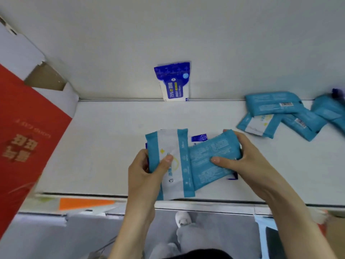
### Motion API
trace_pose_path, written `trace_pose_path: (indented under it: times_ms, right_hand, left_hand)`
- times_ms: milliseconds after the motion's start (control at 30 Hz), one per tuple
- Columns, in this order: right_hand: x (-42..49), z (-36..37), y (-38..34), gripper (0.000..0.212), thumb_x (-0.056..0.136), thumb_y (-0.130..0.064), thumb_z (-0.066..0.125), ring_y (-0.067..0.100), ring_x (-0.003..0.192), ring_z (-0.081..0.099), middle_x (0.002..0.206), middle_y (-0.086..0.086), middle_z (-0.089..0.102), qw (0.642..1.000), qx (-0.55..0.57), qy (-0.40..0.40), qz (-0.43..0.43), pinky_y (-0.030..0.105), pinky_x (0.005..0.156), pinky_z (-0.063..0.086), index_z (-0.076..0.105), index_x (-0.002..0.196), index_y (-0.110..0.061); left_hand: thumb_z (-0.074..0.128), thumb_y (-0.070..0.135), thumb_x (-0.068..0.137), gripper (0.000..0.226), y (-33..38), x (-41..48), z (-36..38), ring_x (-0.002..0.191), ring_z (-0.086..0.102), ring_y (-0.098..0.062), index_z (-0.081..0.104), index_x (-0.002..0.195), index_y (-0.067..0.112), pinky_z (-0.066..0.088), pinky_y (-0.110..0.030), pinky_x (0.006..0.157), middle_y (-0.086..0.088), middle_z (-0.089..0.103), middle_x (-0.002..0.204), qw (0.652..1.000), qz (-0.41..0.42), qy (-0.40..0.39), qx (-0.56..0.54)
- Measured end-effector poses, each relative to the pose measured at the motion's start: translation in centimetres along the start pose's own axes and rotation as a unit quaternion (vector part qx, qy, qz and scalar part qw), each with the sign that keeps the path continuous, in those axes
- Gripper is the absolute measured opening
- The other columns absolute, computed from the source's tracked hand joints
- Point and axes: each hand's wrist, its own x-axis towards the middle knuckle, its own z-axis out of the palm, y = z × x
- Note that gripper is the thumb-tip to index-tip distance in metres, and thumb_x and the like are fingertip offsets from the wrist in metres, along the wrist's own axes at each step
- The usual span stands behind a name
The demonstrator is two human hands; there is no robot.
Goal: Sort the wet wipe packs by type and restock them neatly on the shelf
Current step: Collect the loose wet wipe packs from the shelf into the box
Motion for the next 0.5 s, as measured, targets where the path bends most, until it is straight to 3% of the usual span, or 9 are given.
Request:
trace_pose_path:
  times_ms: [100,200,267,367,500]
  right_hand:
    - [-3.7,-1.2,0.9,0.061,0.052,-0.019,0.083,0.008,0.087,0.069,0.097,-0.003,0.072,1.0,-0.004,-0.01,-0.007,0.025,0.071,0.058,0.061,0.109,-0.027]
    - [-8.6,-2.1,3.2,0.043,0.066,-0.011,0.081,0.016,0.091,0.069,0.095,-0.003,0.074,1.0,-0.003,0.007,-0.002,0.031,0.075,0.058,0.064,0.104,-0.023]
    - [-12.5,-2.3,5.5,0.035,0.074,-0.011,0.076,0.019,0.094,0.069,0.096,-0.001,0.073,0.999,0.01,0.033,-0.004,0.036,0.078,0.058,0.063,0.105,-0.023]
    - [-19.4,-2.5,9.6,0.031,0.08,-0.013,0.071,0.025,0.099,0.068,0.098,0.001,0.073,0.996,0.043,0.077,0.002,0.047,0.088,0.055,0.061,0.109,-0.017]
    - [-29.1,-2.7,15.0,0.035,0.078,-0.014,0.07,0.02,0.098,0.069,0.102,0.001,0.072,0.991,0.075,0.1,0.044,0.036,0.082,0.057,0.06,0.112,-0.015]
  left_hand:
    - [0.069,0.006,0.083,0.029,-0.7,-3.0,-0.4,0.076,0.07,-0.02,0.06,0.102,0.026,0.059,-0.032,0.063,-0.001,0.074,0.086,0.999,0.04,0.001,-0.012]
    - [0.069,0.003,0.082,0.062,-2.5,-6.8,-1.2,0.089,0.071,-0.018,0.049,0.125,0.044,0.058,-0.035,0.076,-0.001,0.073,0.102,0.997,0.066,-0.035,-0.004]
    - [0.071,0.002,0.08,0.07,-4.5,-9.8,-2.1,0.092,0.07,-0.017,0.045,0.129,0.045,0.057,-0.034,0.081,-0.001,0.071,0.106,0.997,0.057,-0.053,0.002]
    - [0.073,0.004,0.077,0.051,-7.8,-15.0,-3.7,0.086,0.072,-0.017,0.056,0.12,0.028,0.058,-0.029,0.07,0.0,0.073,0.101,0.997,0.0,-0.078,-0.003]
    - [0.071,0.005,0.079,0.021,-12.6,-22.5,-6.0,0.077,0.072,-0.019,0.068,0.097,0.015,0.059,-0.03,0.063,-0.004,0.075,0.089,0.989,-0.084,-0.117,-0.021]
